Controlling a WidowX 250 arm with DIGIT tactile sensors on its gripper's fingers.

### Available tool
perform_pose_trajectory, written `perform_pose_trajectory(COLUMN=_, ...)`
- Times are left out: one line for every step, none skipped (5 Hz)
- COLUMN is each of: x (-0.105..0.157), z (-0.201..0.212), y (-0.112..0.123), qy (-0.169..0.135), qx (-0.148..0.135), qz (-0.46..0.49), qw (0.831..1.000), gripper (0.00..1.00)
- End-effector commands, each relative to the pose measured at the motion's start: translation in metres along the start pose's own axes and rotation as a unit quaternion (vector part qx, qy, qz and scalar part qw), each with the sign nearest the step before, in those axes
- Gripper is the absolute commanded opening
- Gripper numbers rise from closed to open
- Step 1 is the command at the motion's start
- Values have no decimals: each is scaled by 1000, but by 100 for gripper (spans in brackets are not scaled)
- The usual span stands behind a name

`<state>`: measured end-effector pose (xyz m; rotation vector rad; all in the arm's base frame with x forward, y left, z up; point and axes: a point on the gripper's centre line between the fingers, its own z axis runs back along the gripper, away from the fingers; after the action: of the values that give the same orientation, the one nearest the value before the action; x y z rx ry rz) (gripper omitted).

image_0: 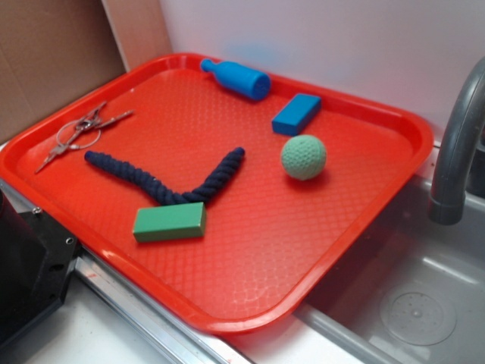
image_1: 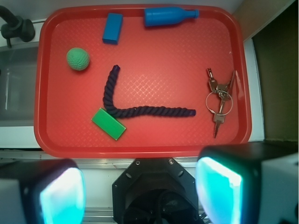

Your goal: Grab the blue block.

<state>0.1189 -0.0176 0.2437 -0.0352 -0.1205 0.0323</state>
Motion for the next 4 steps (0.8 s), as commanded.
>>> perform_pose_trajectory(x=0, z=0, y=0, qy=0, qx=0, qz=0, qw=1000, gripper=100)
perform_pose_trajectory(x=32, z=-54, y=-3, qy=29, qx=34, qz=44, qw=998, gripper=100)
perform_pose_trajectory(x=74, z=-91, y=-9, qy=4, qx=-4, qz=88, qw=996, gripper=100)
perform_pose_trajectory(x=116, z=-126, y=-21, qy=2, qx=-3, qz=109, qw=994, gripper=100)
